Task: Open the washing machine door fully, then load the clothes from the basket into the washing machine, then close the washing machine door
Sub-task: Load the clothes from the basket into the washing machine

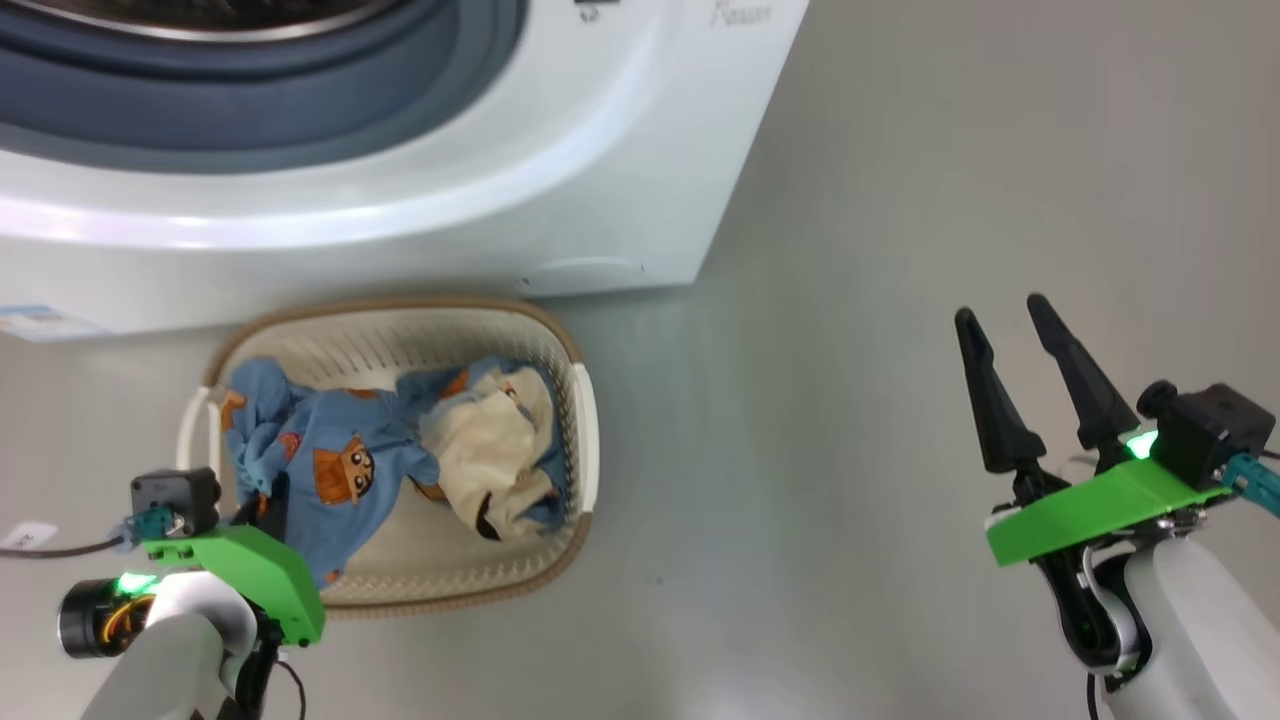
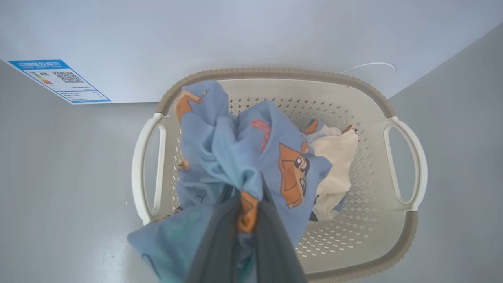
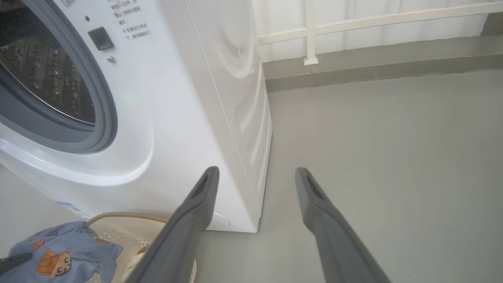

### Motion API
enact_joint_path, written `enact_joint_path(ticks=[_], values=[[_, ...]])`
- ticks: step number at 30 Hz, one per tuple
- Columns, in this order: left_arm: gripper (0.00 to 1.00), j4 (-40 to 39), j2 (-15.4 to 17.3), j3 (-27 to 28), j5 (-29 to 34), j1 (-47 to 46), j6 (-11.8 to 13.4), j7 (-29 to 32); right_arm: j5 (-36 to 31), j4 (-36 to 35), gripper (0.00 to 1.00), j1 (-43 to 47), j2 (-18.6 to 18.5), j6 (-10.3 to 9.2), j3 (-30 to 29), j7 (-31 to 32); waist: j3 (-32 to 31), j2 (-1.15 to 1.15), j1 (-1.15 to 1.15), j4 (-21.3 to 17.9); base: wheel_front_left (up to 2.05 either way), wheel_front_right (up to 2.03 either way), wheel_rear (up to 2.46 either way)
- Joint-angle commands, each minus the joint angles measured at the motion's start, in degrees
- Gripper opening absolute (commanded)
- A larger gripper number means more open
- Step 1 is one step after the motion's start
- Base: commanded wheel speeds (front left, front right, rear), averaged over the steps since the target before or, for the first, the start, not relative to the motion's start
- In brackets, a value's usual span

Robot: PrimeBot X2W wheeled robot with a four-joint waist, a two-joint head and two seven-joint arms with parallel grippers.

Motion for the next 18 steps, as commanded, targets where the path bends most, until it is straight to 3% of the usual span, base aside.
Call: enact_joint_path(ticks=[1, 18], values=[[0.0, -2.4, 2.3, 1.9, -0.2, 1.9, 0.3, -0.7, 0.5, -0.9, 1.0, 1.9, -0.8, 0.31, 0.5, -0.5, -5.8, 0.0, 0.01, 2.2, 0.0, 0.0, 0.0], [0.0, -29.1, 2.7, 11.4, 5.2, 19.3, 3.2, -0.8, 0.9, 0.0, 1.0, 10.1, -0.9, 0.31, -1.9, -0.5, -16.7, 0.0, 0.01, 4.4, 0.0, 0.0, 0.0]])
